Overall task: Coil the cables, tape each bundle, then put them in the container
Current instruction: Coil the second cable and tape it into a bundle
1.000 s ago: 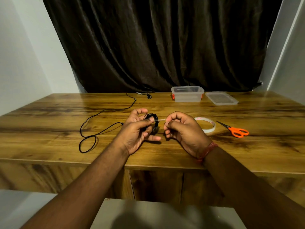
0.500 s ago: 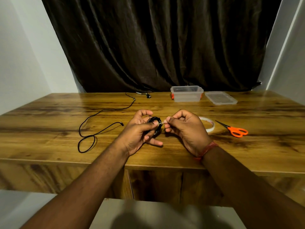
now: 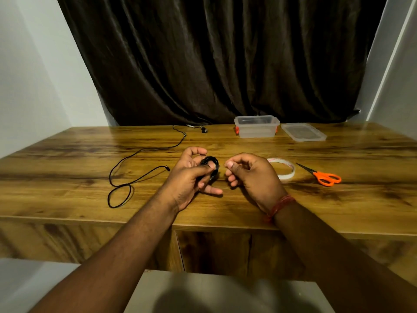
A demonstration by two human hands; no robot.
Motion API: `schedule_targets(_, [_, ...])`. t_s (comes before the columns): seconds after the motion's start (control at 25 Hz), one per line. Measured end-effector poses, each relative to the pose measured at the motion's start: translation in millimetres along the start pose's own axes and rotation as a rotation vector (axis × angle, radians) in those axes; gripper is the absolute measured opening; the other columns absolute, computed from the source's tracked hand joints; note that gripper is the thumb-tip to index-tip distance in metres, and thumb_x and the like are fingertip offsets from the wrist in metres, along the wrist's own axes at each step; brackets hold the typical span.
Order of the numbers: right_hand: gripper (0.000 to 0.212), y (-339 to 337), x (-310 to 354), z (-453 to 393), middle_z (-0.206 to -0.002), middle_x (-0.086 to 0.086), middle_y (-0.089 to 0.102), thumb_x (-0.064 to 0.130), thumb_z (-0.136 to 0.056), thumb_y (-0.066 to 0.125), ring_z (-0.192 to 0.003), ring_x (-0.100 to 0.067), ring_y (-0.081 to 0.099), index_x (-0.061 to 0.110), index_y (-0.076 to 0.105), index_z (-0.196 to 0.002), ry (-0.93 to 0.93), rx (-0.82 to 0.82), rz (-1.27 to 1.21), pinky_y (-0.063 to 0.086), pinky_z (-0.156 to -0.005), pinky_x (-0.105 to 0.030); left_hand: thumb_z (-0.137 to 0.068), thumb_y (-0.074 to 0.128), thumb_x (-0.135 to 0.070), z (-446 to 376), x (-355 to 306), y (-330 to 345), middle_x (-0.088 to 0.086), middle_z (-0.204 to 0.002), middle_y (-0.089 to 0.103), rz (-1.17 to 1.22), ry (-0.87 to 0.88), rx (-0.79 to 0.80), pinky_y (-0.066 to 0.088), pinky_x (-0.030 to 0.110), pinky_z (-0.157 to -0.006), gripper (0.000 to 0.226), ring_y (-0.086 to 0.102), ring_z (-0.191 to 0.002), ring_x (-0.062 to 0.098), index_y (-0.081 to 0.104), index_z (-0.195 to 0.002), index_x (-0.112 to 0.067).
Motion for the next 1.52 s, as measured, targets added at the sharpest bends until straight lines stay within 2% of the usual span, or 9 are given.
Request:
schedule_targets(0.16, [0.020, 2, -6, -2, -0.068, -0.003, 0.060, 0.020, -0.098, 0.056, -0.060, -0.015, 0.053, 0.014, 0.066, -0.082, 0.027, 0.013, 0.085, 0.046, -0.055, -0.031, -0.093, 0.052, 0.008, 0, -2, -1, 0.003, -0.094, 0.062, 0.009, 0.025, -0.014, 0.061, 0.050, -0.055, 0.032, 0.037, -0.040, 0.005, 0.042, -0.117, -0.013])
schedule_targets(0.4, [0.016, 1, 1, 2, -0.073, -0.008, 0.064, 0.013, -0.096, 0.058, -0.063, -0.016, 0.058, 0.004, 0.068, -0.087, 0.097, 0.070, -0.223, 0.053, -0.060, -0.028, -0.093, 0.055, 0.003, -2, 4, -1, 0.000, -0.081, 0.061, 0.011, -0.026, 0.026, 0.060, 0.044, -0.051, 0.031, 0.035, -0.039, 0.004, 0.045, -0.117, -0.013])
schedule_targets(0.52, [0.015, -6, 3, 4, -0.079, -0.009, 0.063, 0.012, -0.098, 0.055, -0.061, -0.013, 0.061, 0.005, 0.065, -0.090, 0.133, -0.005, -0.302, 0.055, -0.057, -0.025, -0.090, 0.059, -0.007, -1, 8, 4, 0.000, -0.077, 0.056, 0.027, -0.090, 0.083, 0.059, 0.040, -0.049, 0.031, 0.034, -0.041, 0.003, 0.045, -0.117, -0.011])
schedule_targets(0.64, [0.015, -20, 6, 4, -0.088, -0.011, 0.067, 0.013, -0.100, 0.050, -0.063, -0.015, 0.066, 0.007, 0.061, -0.091, 0.146, -0.141, -0.422, 0.056, -0.056, -0.024, -0.094, 0.053, -0.019, 2, 8, 8, 0.005, -0.083, 0.054, 0.152, -0.142, 0.171, 0.058, 0.037, -0.046, 0.023, 0.036, -0.044, 0.004, 0.047, -0.114, -0.010])
schedule_targets(0.84, [0.014, -6, 14, 6, -0.105, -0.016, 0.070, 0.010, -0.099, 0.048, -0.081, -0.022, 0.072, -0.002, 0.056, -0.099, 0.083, 0.011, -0.510, 0.059, -0.064, -0.025, -0.092, 0.050, -0.016, 2, 11, 9, 0.005, -0.079, 0.051, 0.137, -0.163, 0.177, 0.056, 0.035, -0.042, 0.012, 0.036, -0.042, 0.004, 0.049, -0.102, -0.009])
schedule_targets(0.92, [0.013, -7, 13, 6, -0.103, -0.012, 0.070, 0.011, -0.098, 0.051, -0.081, -0.021, 0.072, 0.000, 0.059, -0.097, 0.060, -0.002, -0.470, 0.060, -0.066, -0.027, -0.091, 0.051, -0.013, 1, 12, 8, 0.004, -0.076, 0.051, 0.128, -0.151, 0.172, 0.057, 0.036, -0.042, 0.010, 0.039, -0.044, 0.005, 0.049, -0.099, -0.009])
schedule_targets(1.04, [0.012, -17, 8, 6, -0.092, -0.005, 0.067, 0.016, -0.097, 0.057, -0.073, -0.017, 0.070, 0.008, 0.064, -0.091, 0.033, -0.099, -0.257, 0.060, -0.059, -0.031, -0.092, 0.052, -0.013, 0, 12, 7, 0.004, -0.076, 0.050, 0.124, -0.136, 0.169, 0.056, 0.036, -0.041, 0.009, 0.041, -0.046, 0.006, 0.049, -0.099, -0.009])
schedule_targets(1.24, [0.016, -33, 10, 7, -0.113, 0.000, 0.051, 0.024, -0.095, 0.061, -0.077, -0.018, 0.070, 0.011, 0.068, -0.089, -0.029, -0.306, 0.040, 0.060, -0.055, -0.035, -0.092, 0.051, -0.012, 1, 10, 8, 0.004, -0.076, 0.047, 0.116, -0.136, 0.172, 0.055, 0.033, -0.039, 0.014, 0.033, -0.042, 0.002, 0.050, -0.106, -0.010])
schedule_targets(1.52, [0.017, -22, 26, 12, -0.102, 0.002, 0.053, 0.022, -0.097, 0.058, -0.059, -0.015, 0.062, 0.011, 0.070, -0.089, -0.191, -0.277, 0.249, 0.056, -0.049, -0.031, -0.098, 0.050, -0.010, 0, 12, 7, 0.004, -0.079, 0.055, -0.002, -0.120, 0.143, 0.057, 0.038, -0.042, 0.007, 0.033, -0.042, 0.003, 0.051, -0.105, -0.008])
Point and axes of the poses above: each hand's wrist, its own z-axis away from the middle knuckle, its own y-axis out of the palm, x = y × z, the point moved 7 cm from there along -z, towards the middle knuckle
